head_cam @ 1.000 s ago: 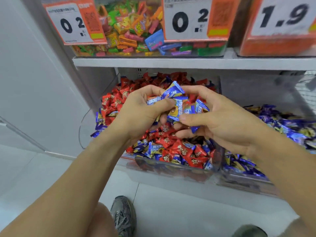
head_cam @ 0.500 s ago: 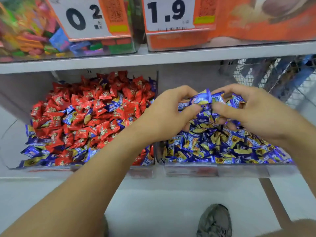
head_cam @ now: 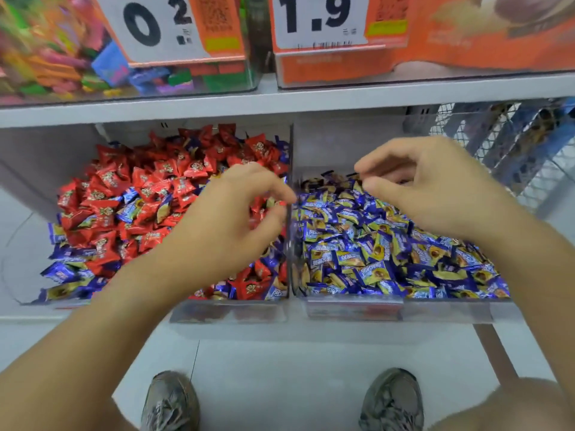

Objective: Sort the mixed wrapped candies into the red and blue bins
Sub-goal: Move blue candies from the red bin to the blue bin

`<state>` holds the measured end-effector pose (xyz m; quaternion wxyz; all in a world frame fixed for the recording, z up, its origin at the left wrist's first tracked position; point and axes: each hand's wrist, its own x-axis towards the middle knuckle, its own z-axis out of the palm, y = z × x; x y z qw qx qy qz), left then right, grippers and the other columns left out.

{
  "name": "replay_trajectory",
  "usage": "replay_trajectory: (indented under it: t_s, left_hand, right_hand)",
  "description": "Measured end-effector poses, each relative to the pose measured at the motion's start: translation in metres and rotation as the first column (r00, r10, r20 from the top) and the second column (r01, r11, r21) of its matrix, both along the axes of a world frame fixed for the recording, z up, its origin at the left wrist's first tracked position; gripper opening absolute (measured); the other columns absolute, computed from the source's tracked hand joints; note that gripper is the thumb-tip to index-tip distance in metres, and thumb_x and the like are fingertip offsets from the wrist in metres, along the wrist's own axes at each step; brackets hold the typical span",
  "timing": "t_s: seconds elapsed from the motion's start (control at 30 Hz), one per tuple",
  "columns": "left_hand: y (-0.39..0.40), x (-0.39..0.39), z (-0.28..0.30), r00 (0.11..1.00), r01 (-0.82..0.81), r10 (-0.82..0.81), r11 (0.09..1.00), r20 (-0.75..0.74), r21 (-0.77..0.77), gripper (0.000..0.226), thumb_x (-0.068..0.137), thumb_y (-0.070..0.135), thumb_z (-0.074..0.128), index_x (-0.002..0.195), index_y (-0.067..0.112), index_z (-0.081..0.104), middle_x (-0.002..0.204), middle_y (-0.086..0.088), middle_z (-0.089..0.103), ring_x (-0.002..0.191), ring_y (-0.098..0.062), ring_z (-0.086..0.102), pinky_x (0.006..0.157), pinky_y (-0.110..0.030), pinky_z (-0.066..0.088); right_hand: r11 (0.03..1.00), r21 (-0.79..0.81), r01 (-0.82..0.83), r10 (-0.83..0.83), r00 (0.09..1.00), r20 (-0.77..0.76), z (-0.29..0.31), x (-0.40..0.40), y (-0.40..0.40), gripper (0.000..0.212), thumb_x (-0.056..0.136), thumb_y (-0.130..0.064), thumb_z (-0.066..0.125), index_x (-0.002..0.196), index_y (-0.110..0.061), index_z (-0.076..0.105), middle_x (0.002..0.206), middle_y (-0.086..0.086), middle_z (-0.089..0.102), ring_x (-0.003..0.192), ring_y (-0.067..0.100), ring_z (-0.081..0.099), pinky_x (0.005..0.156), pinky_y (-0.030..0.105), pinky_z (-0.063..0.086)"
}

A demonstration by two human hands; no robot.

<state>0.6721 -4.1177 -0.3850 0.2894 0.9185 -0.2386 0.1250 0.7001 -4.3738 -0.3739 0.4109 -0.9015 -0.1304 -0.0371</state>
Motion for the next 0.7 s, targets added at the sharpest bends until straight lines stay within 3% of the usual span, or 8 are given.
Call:
replay_trajectory:
  t_s: [0.07, 0.13, 0.2, 0.27, 0.37, 0.43, 0.57, 0.7]
  left_hand:
    - [0.033, -0.004, -0.002, 0.995, -0.099, 0.1, 0.992, -0.021, 0.075, 0.012, 0.089, 0.022, 0.066, 0.099, 0.028, 0.068, 0.093, 0.012, 0.062, 0.087, 0.004, 0.053, 0.079, -0.011, 0.04]
    - [0.059, -0.008, -0.008, 0.989, -0.128, 0.142, 0.968, -0.05, 0.215, 0.018, 0.088, 0.028, 0.068, 0.106, 0.03, 0.068, 0.099, 0.011, 0.059, 0.09, 0.0, 0.052, 0.084, -0.02, 0.043]
    - [0.074, -0.015, -0.016, 0.984, -0.107, 0.145, 0.943, -0.101, 0.314, 0.031, 0.087, 0.037, 0.067, 0.118, 0.031, 0.065, 0.11, 0.01, 0.055, 0.103, -0.01, 0.052, 0.092, -0.03, 0.043]
    - [0.082, -0.021, -0.022, 0.98, -0.066, 0.13, 0.925, -0.151, 0.373, 0.046, 0.086, 0.043, 0.069, 0.129, 0.031, 0.059, 0.121, 0.01, 0.05, 0.113, -0.014, 0.049, 0.098, -0.031, 0.042]
    - [0.09, -0.019, -0.021, 0.979, -0.029, 0.109, 0.914, -0.175, 0.406, 0.056, 0.081, 0.043, 0.075, 0.133, 0.033, 0.054, 0.123, 0.013, 0.048, 0.111, -0.012, 0.049, 0.095, -0.03, 0.044]
    - [0.095, -0.018, -0.019, 0.979, -0.028, 0.107, 0.916, -0.176, 0.401, 0.055, 0.078, 0.039, 0.079, 0.127, 0.033, 0.056, 0.116, 0.013, 0.05, 0.105, -0.01, 0.049, 0.087, -0.027, 0.042]
    - [0.109, -0.019, -0.02, 0.988, -0.022, 0.072, 0.94, -0.134, 0.339, 0.051, 0.079, 0.032, 0.08, 0.124, 0.033, 0.059, 0.11, 0.015, 0.053, 0.101, -0.004, 0.044, 0.086, -0.022, 0.037]
    - [0.132, -0.017, -0.022, 0.994, -0.054, 0.08, 0.957, -0.08, 0.284, 0.035, 0.082, 0.018, 0.074, 0.115, 0.029, 0.069, 0.106, 0.012, 0.063, 0.099, -0.01, 0.051, 0.091, -0.028, 0.043]
  right_hand:
    - [0.998, 0.015, -0.055, 0.055, 0.997, 0.047, 0.001, 0.002, 0.023, 0.013, 0.088, -0.017, 0.072, 0.09, -0.03, 0.073, 0.082, -0.014, 0.074, 0.077, 0.003, 0.07, 0.08, 0.032, 0.058]
    - [0.994, -0.002, -0.111, 0.111, 0.99, 0.09, 0.004, 0.0, 0.047, 0.01, 0.088, -0.019, 0.071, 0.088, -0.029, 0.073, 0.078, -0.015, 0.073, 0.073, 0.002, 0.068, 0.074, 0.022, 0.055]
    - [0.983, -0.058, -0.172, 0.177, 0.978, 0.108, 0.006, -0.002, 0.067, 0.007, 0.089, -0.023, 0.07, 0.088, -0.03, 0.073, 0.077, -0.015, 0.071, 0.072, 0.001, 0.066, 0.066, 0.012, 0.05]
    - [0.966, -0.115, -0.231, 0.243, 0.965, 0.1, 0.005, -0.006, 0.083, 0.006, 0.088, -0.023, 0.071, 0.088, -0.029, 0.073, 0.078, -0.014, 0.071, 0.072, 0.002, 0.065, 0.065, 0.011, 0.048]
    - [0.94, -0.129, -0.317, 0.335, 0.929, 0.156, 0.001, -0.015, 0.109, 0.007, 0.086, -0.021, 0.075, 0.092, -0.026, 0.073, 0.081, -0.013, 0.068, 0.073, 0.002, 0.061, 0.065, 0.008, 0.042]
    - [0.883, -0.235, -0.405, 0.448, 0.879, 0.167, -0.008, -0.02, 0.13, 0.011, 0.086, -0.024, 0.074, 0.096, -0.024, 0.073, 0.087, -0.013, 0.065, 0.078, 0.003, 0.059, 0.071, 0.011, 0.043]
    - [0.701, -0.526, -0.482, 0.558, 0.83, -0.017, -0.023, -0.022, 0.163, 0.034, 0.09, -0.04, 0.067, 0.124, -0.033, 0.065, 0.111, -0.009, 0.057, 0.108, 0.012, 0.051, 0.094, 0.036, 0.046]
    - [0.638, -0.628, -0.445, 0.524, 0.849, -0.069, -0.024, -0.016, 0.176, 0.048, 0.086, -0.044, 0.073, 0.132, -0.032, 0.059, 0.117, -0.006, 0.047, 0.111, 0.017, 0.047, 0.093, 0.037, 0.047]
